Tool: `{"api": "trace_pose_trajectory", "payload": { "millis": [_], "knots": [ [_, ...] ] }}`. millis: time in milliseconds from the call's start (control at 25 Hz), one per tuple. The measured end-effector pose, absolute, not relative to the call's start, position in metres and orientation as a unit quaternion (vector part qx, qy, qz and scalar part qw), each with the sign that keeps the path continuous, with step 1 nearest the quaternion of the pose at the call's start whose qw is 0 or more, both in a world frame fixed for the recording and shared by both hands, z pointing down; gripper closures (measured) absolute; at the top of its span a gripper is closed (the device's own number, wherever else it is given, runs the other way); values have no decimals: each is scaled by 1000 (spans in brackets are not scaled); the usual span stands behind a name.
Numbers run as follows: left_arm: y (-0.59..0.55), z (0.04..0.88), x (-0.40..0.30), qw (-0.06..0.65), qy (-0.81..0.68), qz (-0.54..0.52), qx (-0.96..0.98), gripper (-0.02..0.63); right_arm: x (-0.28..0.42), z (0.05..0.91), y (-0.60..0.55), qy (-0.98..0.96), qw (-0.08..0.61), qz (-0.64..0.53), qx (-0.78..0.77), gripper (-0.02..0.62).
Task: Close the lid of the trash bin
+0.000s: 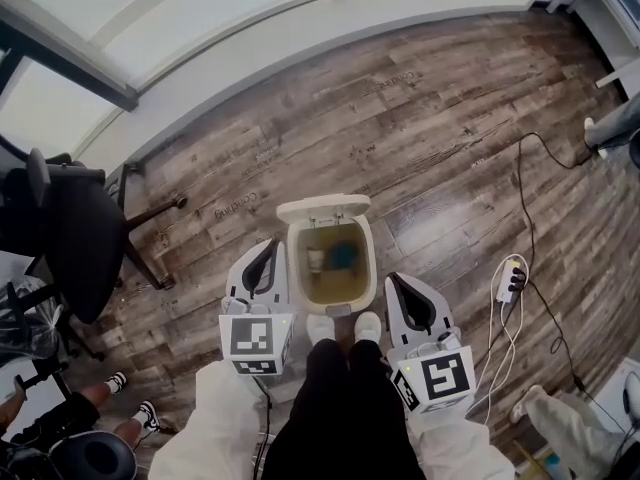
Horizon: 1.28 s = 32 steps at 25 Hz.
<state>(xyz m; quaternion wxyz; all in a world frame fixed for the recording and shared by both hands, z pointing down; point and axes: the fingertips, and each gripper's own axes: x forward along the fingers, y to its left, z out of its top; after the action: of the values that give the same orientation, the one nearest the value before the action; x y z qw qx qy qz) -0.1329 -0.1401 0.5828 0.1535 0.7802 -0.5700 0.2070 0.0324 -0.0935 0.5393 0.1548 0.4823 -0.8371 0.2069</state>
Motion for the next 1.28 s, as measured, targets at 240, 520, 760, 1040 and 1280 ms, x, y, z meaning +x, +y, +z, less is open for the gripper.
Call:
{"api": "trace_pose_trajectory", "payload": {
  "millis": [240,520,760,1040,1280],
  "knots": [
    [-179,589,-131,136,-550,227,792,601,32,547,-95,-837,159,209,480,572],
    [-233,590,-113,117,-507,266,812,601,33,552,-91,-834,162,218,481,572],
    [-263,607,-107,106,-476,306,817,601,40,559,-85,-829,163,224,486,572],
    [-272,627,-95,92,-422,356,829,601,47,564,-82,-824,167,228,490,572],
    [-259,640,-97,139,-418,351,827,601,46,564,-83,-823,164,231,492,572]
  ]
}}
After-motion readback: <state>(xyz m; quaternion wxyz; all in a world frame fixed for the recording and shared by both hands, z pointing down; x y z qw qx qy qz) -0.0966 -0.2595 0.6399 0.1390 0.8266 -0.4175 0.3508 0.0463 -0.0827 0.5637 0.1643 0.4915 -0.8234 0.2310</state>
